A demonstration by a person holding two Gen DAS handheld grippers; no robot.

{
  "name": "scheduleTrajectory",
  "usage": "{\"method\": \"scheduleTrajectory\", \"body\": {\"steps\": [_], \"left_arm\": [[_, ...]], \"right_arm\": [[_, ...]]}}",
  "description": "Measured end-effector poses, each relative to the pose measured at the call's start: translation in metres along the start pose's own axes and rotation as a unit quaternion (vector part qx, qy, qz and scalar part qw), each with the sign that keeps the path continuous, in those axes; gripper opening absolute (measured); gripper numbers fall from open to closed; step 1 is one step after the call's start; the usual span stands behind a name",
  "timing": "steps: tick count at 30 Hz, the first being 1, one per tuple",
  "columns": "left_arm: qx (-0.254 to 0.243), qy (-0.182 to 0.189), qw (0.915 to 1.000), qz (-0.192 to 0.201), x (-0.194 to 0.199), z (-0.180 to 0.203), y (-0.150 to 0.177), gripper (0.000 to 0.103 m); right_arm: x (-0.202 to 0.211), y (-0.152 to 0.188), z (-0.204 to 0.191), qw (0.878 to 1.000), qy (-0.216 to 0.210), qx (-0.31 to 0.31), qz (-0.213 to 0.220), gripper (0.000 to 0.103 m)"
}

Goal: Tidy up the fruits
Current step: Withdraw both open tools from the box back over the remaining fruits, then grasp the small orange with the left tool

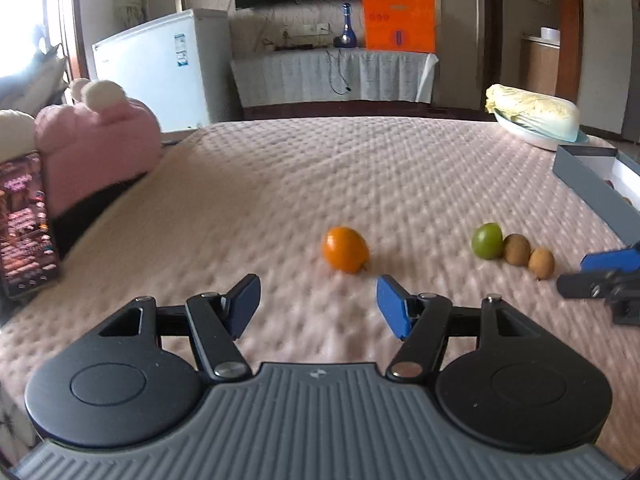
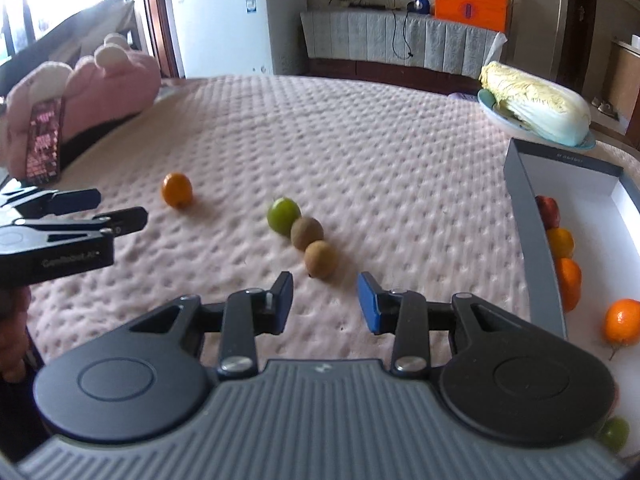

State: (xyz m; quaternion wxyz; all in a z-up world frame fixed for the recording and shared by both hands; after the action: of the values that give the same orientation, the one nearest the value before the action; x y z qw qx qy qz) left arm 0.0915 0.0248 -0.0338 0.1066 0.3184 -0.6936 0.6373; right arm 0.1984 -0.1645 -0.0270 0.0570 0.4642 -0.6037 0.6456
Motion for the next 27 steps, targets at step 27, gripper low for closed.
{"method": "scheduleTrajectory", "body": {"steps": [27], "left_arm": [[0.084,0.031,0.9952,-0.041,-0.061,0.01,-0.014,0.058]], "right_arm": [[-0.033,-0.01,-0.002,1.0,0.014,0.024,0.002,0.027]]}}
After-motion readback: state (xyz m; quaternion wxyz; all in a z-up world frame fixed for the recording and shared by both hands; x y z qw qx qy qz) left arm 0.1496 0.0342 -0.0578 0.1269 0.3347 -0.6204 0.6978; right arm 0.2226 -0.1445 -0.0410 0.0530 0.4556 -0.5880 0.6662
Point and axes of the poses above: each gripper's, at about its wrist camera, not at the fingertips, and x roughly against the way its jaws point, z to its right, y to its underside, the point moved 9 cm from there along -x, roughly the way its jaws point, and after that the axes turned 9 degrees about -y, right-handed, at the moved point
